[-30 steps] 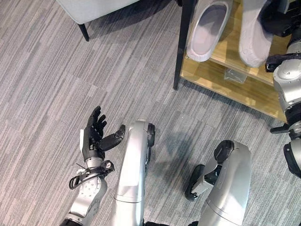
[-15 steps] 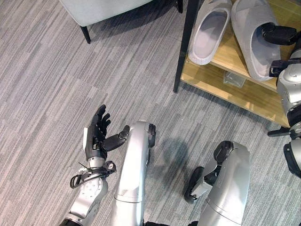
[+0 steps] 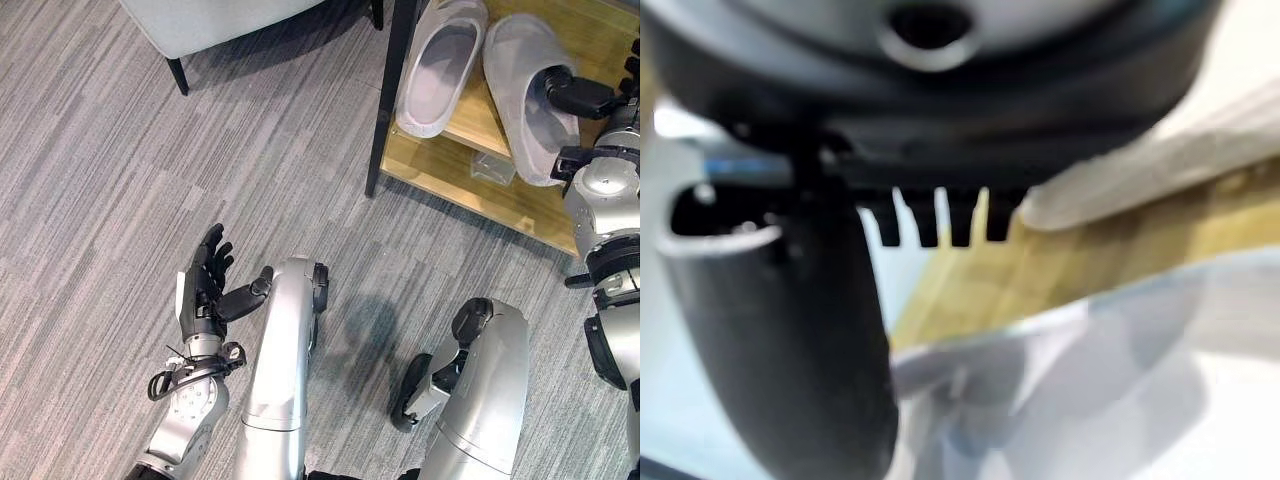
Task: Arrange the slippers neatly on the shoe rack.
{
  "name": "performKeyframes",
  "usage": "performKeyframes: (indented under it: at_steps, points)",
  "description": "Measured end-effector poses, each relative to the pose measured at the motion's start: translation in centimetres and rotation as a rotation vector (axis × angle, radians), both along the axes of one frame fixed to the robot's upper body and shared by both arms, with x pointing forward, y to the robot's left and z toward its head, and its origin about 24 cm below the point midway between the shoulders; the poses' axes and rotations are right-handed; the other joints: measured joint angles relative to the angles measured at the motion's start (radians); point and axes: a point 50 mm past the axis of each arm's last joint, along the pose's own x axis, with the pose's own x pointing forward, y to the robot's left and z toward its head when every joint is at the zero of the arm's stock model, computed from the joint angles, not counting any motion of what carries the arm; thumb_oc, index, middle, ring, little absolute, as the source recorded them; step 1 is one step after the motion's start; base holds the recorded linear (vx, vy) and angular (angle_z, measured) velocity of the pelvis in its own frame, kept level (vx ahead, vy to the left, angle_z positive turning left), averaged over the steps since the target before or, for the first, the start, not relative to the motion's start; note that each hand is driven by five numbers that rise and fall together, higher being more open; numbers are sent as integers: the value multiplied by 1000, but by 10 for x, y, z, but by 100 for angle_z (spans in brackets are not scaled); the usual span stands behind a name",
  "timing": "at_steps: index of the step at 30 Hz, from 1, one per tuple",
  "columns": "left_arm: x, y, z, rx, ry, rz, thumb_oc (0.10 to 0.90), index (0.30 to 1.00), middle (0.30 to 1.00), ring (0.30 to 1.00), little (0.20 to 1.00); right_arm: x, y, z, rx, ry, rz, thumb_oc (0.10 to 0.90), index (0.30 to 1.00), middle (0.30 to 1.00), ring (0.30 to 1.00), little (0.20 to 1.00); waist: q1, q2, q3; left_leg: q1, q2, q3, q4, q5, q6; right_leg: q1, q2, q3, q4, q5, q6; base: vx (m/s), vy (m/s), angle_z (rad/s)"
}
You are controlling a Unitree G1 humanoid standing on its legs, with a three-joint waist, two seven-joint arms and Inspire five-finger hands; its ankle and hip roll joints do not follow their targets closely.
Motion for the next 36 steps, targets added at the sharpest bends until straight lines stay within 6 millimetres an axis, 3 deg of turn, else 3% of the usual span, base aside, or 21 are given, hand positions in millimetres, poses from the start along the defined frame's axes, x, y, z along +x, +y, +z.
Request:
performKeyframes:
  at_steps: [6,8,11,13,21,27,36]
  points:
    - [0,0,-1,5,5,-4,800,900,900,900,900,1,-3,-7,-40,61,-34,800,900,900,900,900,-2,-1,0,0,9,1,3,-1,2,0,1,1,1,0,0,-6,0,0]
    - [0,2,-5,12,18,7,800,900,900,900,900,4,2,-9,-44,67,-22,800,900,900,900,900,-12,-2,0,1,12,1,4,-4,7,0,3,2,0,0,0,-7,5,-4]
    - [14,8,-20,46,104,70,800,900,900,900,900,17,30,-15,-19,76,30,800,900,900,900,900,-34,-22,1,15,26,9,1,-9,10,0,17,13,1,0,0,-20,-6,-9]
    - [16,4,-17,45,98,50,800,900,900,900,900,20,31,-16,-48,128,7,800,900,900,900,900,-37,-30,1,15,26,9,2,-10,5,-3,17,13,3,0,-1,-43,-5,-2]
    - [7,4,-26,52,133,29,800,900,900,900,900,20,23,-6,-113,211,-34,800,900,900,900,900,-31,-33,1,15,29,18,8,-18,10,-7,17,23,5,0,1,4,0,0]
    - [4,7,-29,34,151,38,800,900,900,900,900,22,40,7,-172,129,-18,800,900,900,900,900,-43,-33,1,15,30,16,8,-21,5,-10,20,23,5,0,2,0,0,0]
    - [4,9,-32,22,169,26,800,900,900,900,900,22,49,8,-213,96,3,800,900,900,900,900,-46,-33,2,15,32,16,10,-26,6,-12,24,22,4,0,2,2,0,0]
